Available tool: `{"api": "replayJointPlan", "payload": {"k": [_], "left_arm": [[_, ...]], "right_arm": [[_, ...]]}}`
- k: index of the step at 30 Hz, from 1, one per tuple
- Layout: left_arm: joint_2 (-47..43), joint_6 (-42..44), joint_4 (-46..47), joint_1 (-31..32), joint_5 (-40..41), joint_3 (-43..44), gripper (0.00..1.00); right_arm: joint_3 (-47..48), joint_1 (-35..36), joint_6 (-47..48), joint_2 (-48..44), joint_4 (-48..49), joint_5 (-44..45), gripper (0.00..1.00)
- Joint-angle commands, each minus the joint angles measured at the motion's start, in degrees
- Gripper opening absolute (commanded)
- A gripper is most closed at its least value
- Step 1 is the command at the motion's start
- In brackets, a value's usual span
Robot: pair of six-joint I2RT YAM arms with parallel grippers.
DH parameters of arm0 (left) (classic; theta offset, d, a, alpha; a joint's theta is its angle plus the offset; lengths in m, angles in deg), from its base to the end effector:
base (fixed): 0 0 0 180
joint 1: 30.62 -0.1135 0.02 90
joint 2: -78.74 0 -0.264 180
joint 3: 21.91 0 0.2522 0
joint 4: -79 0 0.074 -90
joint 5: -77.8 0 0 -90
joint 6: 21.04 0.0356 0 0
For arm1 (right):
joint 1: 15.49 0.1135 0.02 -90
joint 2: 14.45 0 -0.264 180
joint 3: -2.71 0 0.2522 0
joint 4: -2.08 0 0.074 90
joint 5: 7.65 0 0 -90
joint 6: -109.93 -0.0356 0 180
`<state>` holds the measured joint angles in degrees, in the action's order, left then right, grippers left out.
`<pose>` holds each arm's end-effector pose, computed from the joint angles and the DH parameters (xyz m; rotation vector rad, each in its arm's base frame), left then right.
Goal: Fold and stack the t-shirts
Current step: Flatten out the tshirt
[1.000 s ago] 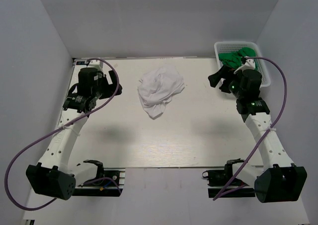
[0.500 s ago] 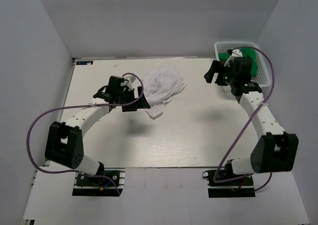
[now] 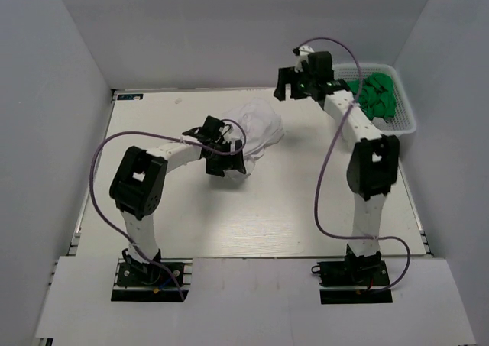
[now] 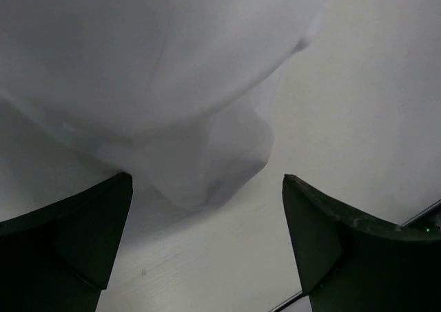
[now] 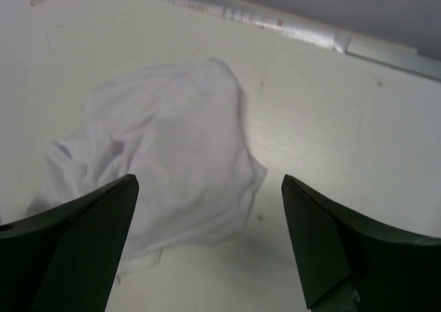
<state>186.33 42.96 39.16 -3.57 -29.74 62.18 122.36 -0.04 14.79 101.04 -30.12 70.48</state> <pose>0.3331 -0.1821 0.1681 0.1272 2.7811 -0.6784 0.4619 0.1353 0.3189 -0.3152 2.0532 0.4345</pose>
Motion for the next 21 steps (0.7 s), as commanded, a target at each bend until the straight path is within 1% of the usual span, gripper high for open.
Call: {"api": "replayJointPlan", "payload": {"k": [1, 3, 4, 5, 7, 8, 9, 11, 12, 13, 14, 15, 16, 17, 18, 19, 21], "left_arm": [[3.05, -0.28, -1.06, 0.81, 2.6, 4.72, 1.0], [4.99, -0.28, -1.86, 0.81, 3.3, 5.78, 0.93], [6.3, -0.28, -1.86, 0.81, 3.82, 5.79, 0.9], [6.32, -0.28, -1.86, 0.81, 4.35, 5.79, 0.83], [7.02, -0.28, -2.48, 0.81, 4.88, 6.4, 0.69], [7.54, -0.28, -3.26, 0.81, 5.75, 6.4, 0.56], [7.55, -0.28, -3.88, 0.81, 6.28, 6.4, 0.49], [7.02, -0.28, -4.58, 0.81, 7.43, 6.4, 0.39], [6.5, -0.28, -4.59, 0.81, 7.43, 5.88, 0.32], [6.49, -0.89, -5.11, 0.81, 7.95, 5.88, 0.27], [5.62, -0.9, -5.11, 0.81, 7.96, 5.27, 0.23], [5.61, -1.5, -5.11, 0.81, 7.96, 4.57, 0.13], [4.74, -1.51, -5.11, 0.81, 8.57, 4.56, 0.07], [3.95, -2.03, -5.11, 0.29, 8.58, 3.95, 0.02], [3.94, -2.04, -5.11, 0.29, 9.36, 3.42, 0.0], [3.25, -2.04, -5.11, 0.29, 9.37, 3.42, 0.0], [1.93, -2.57, -5.11, -0.24, 10.07, 2.89, 0.0]], "right_arm": [[13.71, 3.44, 4.53, 11.46, -5.72, 4.13, 0.9], [19.32, 4.68, 4.79, 14.76, -6.0, 5.98, 0.9], [21.71, 4.95, 6.71, 16.16, -5.74, 6.25, 0.9], [22.51, 5.73, 7.34, 19.14, -3.56, 6.69, 0.88], [22.0, 6.62, 7.52, 20.83, -1.52, 6.78, 0.82], [21.47, 7.23, 7.52, 21.88, 1.44, 6.61, 0.78], [21.64, 7.49, 6.56, 22.15, 2.0, 7.04, 0.77], [21.64, 8.11, 5.59, 23.82, 3.49, 6.52, 0.72], [21.64, 8.2, 5.59, 24.52, 3.49, 6.26, 0.71], [21.82, 8.2, 3.93, 24.88, 3.49, 5.12, 0.71], [21.3, 8.46, 3.57, 25.58, 3.32, 4.94, 0.68], [21.29, 8.81, 3.57, 26.02, 2.97, 5.11, 0.67], [20.94, 8.99, 3.48, 26.11, 2.53, 5.55, 0.67], [20.68, 9.17, 3.22, 25.94, 2.09, 5.9, 0.64], [20.15, 9.34, 2.95, 26.2, 1.83, 6.77, 0.62], [19.8, 9.26, 2.34, 26.29, 1.65, 8.35, 0.62], [18.66, 9.34, 1.55, 26.11, 2.61, 9.67, 0.58]]}}
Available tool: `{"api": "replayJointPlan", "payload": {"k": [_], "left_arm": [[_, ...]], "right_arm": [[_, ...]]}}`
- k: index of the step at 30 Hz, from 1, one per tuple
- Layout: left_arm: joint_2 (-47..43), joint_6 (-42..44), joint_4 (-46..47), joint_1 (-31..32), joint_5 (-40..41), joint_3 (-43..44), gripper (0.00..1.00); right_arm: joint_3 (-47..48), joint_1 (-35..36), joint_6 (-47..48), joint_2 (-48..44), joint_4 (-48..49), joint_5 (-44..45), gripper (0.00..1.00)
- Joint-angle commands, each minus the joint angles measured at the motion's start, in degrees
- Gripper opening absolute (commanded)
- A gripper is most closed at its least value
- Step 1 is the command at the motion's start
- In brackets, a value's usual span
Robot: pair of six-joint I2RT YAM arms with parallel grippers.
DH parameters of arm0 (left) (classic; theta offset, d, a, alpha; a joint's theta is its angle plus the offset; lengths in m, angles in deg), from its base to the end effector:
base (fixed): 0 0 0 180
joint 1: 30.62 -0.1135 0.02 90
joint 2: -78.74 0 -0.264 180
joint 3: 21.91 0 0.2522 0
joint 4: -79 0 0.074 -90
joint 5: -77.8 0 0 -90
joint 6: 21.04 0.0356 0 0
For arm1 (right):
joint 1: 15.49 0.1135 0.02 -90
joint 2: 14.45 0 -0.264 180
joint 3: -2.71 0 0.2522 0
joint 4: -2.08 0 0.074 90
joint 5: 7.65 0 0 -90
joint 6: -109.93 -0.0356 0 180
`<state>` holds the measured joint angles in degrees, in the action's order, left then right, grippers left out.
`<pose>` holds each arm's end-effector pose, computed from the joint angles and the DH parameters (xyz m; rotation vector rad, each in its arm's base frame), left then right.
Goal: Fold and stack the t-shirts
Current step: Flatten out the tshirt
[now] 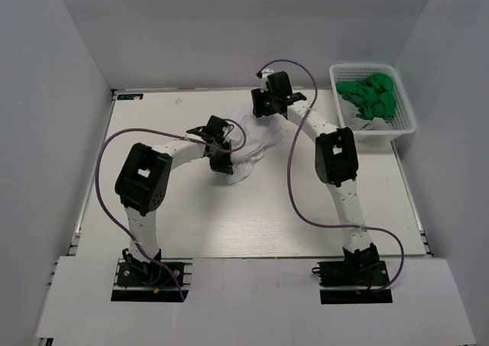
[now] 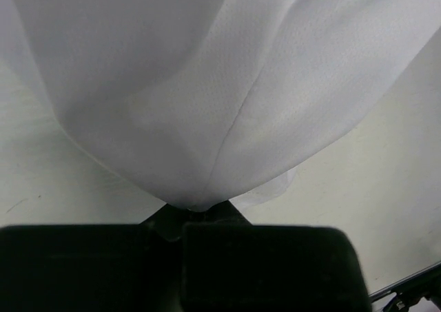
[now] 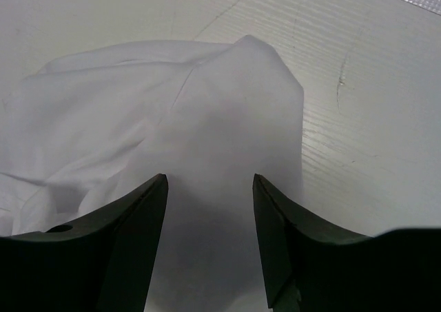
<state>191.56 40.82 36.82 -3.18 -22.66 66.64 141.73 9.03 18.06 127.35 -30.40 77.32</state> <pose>0.3483 -0.1882 0.1532 0.0366 2.8197 -0.5023 0.5162 0.2389 0.2013 -0.4822 2.1525 0.3549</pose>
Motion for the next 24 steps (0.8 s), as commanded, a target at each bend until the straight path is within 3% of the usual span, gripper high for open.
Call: {"api": "replayJointPlan", "payload": {"k": [1, 5, 6, 11, 19, 20, 22, 23, 24], "left_arm": [[-3.3, -0.42, -2.78, -0.63, 3.6, -2.09, 0.0], [-6.02, -1.13, -3.39, -0.63, 4.48, -3.32, 0.0], [-6.9, -1.13, -3.39, -0.63, 5.0, -3.33, 0.0], [-8.14, -1.13, -3.39, -0.63, 5.53, -5.78, 0.0], [-8.75, -1.13, -4.01, -0.63, 6.77, -6.4, 0.0], [-8.75, -1.13, -4.01, -0.63, 6.77, -6.4, 0.0], [-9.28, -1.13, -4.7, -0.63, 7.38, -5.18, 0.0], [-9.28, -1.13, -5.58, -0.63, 8.08, -4.65, 0.0], [-9.28, -1.13, -6.11, -0.63, 8.61, -3.6, 0.0]], "right_arm": [[-0.71, 0.27, -1.91, -0.03, 2.81, 3.36, 0.58], [-0.71, 1.06, -2.17, 0.5, 2.28, 11.24, 0.64], [-0.8, 1.24, -2.17, 0.76, 2.46, 12.15, 0.7], [0.26, 1.68, -0.51, 1.73, 3.6, 12.86, 0.76], [-0.01, 1.77, 1.08, 2.52, 3.69, 10.3, 0.74], [0.08, 1.68, 0.99, 2.52, 3.69, 10.14, 0.61], [-0.09, 1.68, 0.55, 1.91, 3.6, 10.57, 0.26], [-0.62, 1.68, 0.03, 1.38, 3.95, 11.18, 0.0], [-1.06, 1.77, -1.02, 0.25, 4.13, 13.71, 0.0]]}}
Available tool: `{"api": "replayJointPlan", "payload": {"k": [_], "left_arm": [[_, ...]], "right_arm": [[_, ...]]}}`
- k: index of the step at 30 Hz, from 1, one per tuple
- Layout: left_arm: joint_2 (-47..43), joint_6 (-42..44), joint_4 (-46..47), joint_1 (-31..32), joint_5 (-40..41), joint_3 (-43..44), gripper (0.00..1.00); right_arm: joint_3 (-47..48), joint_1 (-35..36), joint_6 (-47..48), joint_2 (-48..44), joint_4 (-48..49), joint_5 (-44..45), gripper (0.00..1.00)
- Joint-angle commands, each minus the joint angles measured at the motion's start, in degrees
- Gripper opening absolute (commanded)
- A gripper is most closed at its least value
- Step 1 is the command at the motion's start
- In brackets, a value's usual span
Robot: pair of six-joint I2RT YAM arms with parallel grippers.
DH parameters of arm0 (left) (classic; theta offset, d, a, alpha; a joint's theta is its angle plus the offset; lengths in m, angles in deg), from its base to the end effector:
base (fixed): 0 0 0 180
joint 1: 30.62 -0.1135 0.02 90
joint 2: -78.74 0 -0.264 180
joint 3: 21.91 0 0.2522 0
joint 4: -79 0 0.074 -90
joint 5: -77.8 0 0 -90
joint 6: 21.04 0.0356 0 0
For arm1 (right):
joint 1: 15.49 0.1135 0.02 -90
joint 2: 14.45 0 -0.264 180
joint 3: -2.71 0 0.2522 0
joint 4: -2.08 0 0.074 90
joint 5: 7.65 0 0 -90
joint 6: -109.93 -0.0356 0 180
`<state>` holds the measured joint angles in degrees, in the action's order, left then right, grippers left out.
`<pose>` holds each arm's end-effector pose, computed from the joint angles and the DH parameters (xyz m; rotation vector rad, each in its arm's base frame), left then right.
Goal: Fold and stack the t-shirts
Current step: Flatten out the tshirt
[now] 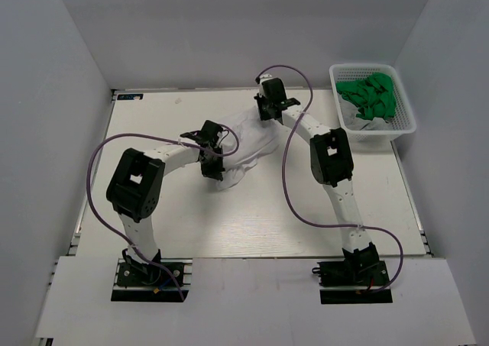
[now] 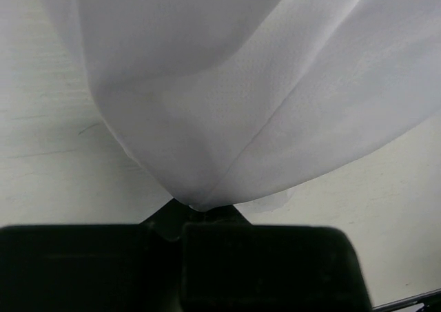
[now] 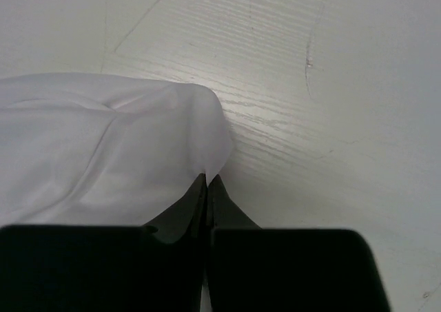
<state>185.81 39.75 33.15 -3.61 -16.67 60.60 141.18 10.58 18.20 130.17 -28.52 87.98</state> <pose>0.3227 -0.1676 0.1579 -0.0356 2.8578 -0.3309 0.5168 0.2490 0.1739 -0.4131 2.1744 0.1609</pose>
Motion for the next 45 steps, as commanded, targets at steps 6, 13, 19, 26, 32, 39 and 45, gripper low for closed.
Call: {"api": "replayJointPlan", "payload": {"k": [6, 13, 19, 26, 32, 39, 45], "left_arm": [[-7.74, -0.75, -9.01, -0.2, 12.19, 8.84, 0.0], [-14.24, -4.8, -21.06, -0.2, 31.42, 20.71, 0.0], [-22.41, -6.47, -26.26, -0.2, 39.88, 26.43, 0.0], [-42.79, 1.43, -15.39, -0.2, 32.96, 24.26, 0.0], [-55.29, 3.64, -9.72, -0.2, 25.65, 23.35, 0.0], [-55.83, 3.02, -14.4, -0.2, 32.33, 27.84, 0.0], [-56.35, 3.54, -13.26, -0.2, 30.31, 29.51, 0.0]], "right_arm": [[-5.35, -0.31, -3.8, -13.47, 5.15, 6.76, 0.0], [-8.59, -2.33, -9.95, -31.12, 1.46, 12.21, 0.0], [-16.77, -3.83, -10.57, -47.27, -0.03, 13.7, 0.0], [-23.19, -4.18, -8.19, -66.19, -0.47, 10.38, 0.0], [-29.33, -4.09, -8.28, -79.98, 0.49, 1.76, 0.0], [-33.74, -4.09, -7.76, -90.54, -0.12, -0.97, 0.0], [-34.0, -4.18, -6.26, -94.6, -2.58, -9.67, 0.0]]}}
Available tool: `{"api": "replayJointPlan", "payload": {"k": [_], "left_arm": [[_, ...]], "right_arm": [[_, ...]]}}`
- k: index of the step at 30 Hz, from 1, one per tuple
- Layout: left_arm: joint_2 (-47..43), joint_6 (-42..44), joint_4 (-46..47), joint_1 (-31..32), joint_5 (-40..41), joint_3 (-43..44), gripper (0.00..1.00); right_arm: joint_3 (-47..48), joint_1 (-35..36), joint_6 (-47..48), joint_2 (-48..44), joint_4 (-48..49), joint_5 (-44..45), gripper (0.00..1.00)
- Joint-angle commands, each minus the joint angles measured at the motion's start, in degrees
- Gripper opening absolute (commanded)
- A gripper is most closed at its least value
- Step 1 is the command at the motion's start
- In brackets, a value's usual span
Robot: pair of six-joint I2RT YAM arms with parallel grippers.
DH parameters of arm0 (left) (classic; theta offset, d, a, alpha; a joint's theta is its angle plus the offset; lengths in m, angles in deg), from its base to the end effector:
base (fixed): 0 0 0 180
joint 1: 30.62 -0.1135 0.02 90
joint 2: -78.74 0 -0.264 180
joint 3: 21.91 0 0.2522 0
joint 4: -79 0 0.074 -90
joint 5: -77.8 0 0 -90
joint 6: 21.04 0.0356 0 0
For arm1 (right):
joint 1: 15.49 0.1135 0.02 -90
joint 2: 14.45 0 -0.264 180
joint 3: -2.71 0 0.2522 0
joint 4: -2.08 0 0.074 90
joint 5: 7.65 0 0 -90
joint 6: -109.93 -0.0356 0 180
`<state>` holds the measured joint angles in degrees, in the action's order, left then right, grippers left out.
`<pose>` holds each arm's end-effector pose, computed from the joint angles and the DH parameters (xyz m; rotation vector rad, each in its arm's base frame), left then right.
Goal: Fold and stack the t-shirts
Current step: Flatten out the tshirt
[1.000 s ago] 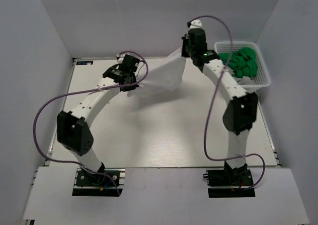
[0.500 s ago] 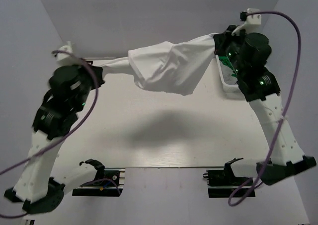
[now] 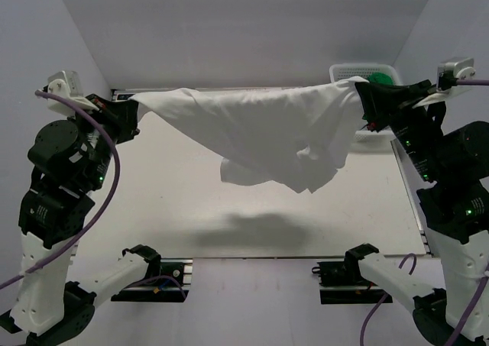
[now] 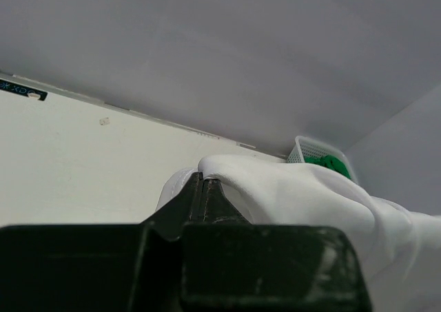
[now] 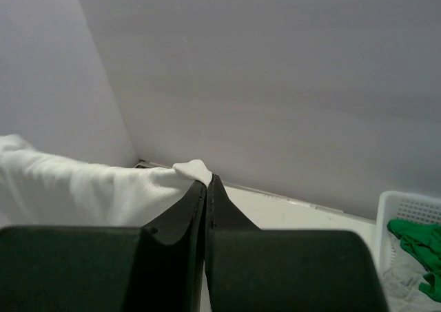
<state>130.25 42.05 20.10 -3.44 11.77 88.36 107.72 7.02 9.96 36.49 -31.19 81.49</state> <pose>0.0894 -0.0296 0.5355 -0.3253 1.5542 -0.4109 0.0960 0.0403 0.5616 -0.1468 1.2141 0.5046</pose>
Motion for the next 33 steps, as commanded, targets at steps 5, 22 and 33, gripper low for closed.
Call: {"api": "replayJointPlan", "payload": {"k": [5, 22, 33], "left_arm": [[-4.22, 1.25, 1.81, -0.37, -1.55, 2.28, 0.0], [8.59, -3.2, 4.81, -1.16, 3.54, -9.22, 0.0], [40.5, -11.32, -0.98, -8.01, 2.57, -18.73, 0.69]], "right_arm": [[0.34, -0.35, 2.77, -3.56, -0.88, -7.84, 0.0], [-6.59, -0.53, 1.19, 11.16, -1.07, 4.98, 0.0], [9.96, -3.78, 2.94, 61.85, -5.18, 5.61, 0.6]]}}
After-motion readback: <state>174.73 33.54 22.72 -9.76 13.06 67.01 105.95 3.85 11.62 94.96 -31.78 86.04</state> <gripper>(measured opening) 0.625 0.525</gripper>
